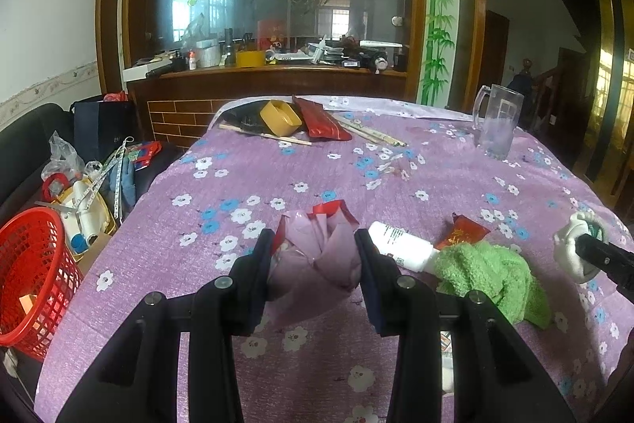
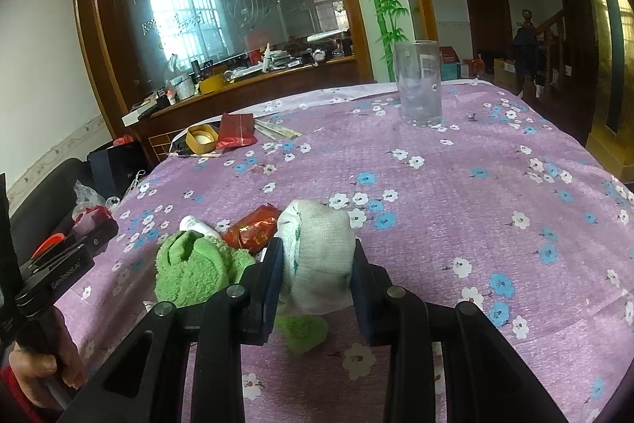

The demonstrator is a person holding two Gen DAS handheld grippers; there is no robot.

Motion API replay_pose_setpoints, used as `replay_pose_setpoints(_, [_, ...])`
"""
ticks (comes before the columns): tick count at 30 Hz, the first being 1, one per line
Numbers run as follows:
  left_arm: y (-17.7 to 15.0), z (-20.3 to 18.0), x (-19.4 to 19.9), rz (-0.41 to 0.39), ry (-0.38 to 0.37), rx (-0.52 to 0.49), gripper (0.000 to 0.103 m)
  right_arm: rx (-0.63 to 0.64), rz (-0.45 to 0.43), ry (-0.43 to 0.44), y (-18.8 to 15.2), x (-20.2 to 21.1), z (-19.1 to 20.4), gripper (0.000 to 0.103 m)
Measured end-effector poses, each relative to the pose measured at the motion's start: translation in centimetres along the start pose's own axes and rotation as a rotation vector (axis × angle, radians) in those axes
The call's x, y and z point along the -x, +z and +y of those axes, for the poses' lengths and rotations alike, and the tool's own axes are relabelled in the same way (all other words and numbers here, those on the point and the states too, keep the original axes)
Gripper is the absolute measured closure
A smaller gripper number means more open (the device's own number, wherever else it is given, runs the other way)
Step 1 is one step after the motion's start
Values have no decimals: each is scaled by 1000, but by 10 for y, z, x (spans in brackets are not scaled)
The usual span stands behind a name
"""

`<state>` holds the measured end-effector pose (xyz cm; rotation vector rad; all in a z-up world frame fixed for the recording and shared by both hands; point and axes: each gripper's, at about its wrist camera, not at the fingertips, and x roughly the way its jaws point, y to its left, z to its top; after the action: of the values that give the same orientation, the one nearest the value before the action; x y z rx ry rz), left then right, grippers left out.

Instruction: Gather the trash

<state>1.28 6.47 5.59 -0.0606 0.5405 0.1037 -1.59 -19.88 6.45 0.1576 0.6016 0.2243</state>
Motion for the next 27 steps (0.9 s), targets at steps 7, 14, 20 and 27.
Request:
replay_pose_setpoints(7, [-1, 0, -4, 17, 1, 2, 64, 4, 5, 13, 0, 0, 2, 69])
replay_pose_setpoints(14, [-3, -3, -2, 29, 35, -10, 64, 6, -18, 7, 0, 5, 3, 69])
replay_pose_setpoints(20, [4, -4, 26, 68, -5, 49, 64, -23, 13, 42, -2, 1, -3, 68])
replay_pose_setpoints(27, [0, 0, 49, 58, 50, 22, 64, 3, 41, 68, -6, -4, 5, 68])
